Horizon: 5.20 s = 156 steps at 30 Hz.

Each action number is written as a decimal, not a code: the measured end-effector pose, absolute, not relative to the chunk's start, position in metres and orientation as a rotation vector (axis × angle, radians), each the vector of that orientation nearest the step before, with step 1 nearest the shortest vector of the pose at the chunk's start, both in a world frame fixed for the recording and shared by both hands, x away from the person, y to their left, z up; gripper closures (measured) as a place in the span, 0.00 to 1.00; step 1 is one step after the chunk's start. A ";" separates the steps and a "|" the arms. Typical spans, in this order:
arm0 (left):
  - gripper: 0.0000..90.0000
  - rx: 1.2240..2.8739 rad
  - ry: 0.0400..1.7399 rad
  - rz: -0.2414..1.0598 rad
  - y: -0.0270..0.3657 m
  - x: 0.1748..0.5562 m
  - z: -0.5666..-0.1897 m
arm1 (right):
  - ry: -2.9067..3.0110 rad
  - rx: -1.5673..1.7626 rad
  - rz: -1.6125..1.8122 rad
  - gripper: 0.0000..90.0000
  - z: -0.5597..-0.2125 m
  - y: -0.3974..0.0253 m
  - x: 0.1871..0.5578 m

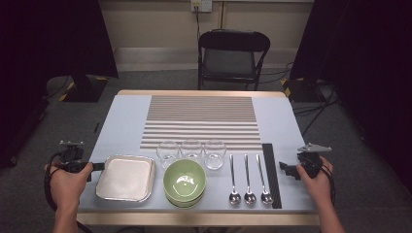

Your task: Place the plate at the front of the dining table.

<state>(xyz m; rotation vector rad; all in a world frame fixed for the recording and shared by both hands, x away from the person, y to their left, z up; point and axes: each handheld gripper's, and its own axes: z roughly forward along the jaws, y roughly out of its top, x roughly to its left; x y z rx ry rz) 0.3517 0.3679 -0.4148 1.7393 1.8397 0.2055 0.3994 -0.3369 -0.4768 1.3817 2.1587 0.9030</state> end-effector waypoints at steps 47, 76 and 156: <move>0.99 1.710 1.850 0.144 0.373 0.345 -0.424 | 2.159 1.379 0.904 0.13 -0.477 -0.337 0.399; 0.99 1.586 1.839 0.171 0.384 0.358 -0.376 | 2.159 1.379 0.904 0.13 -0.477 -0.337 0.399; 0.99 1.563 1.800 0.111 0.320 0.435 -0.315 | 2.160 1.380 0.899 0.13 -0.477 -0.337 0.399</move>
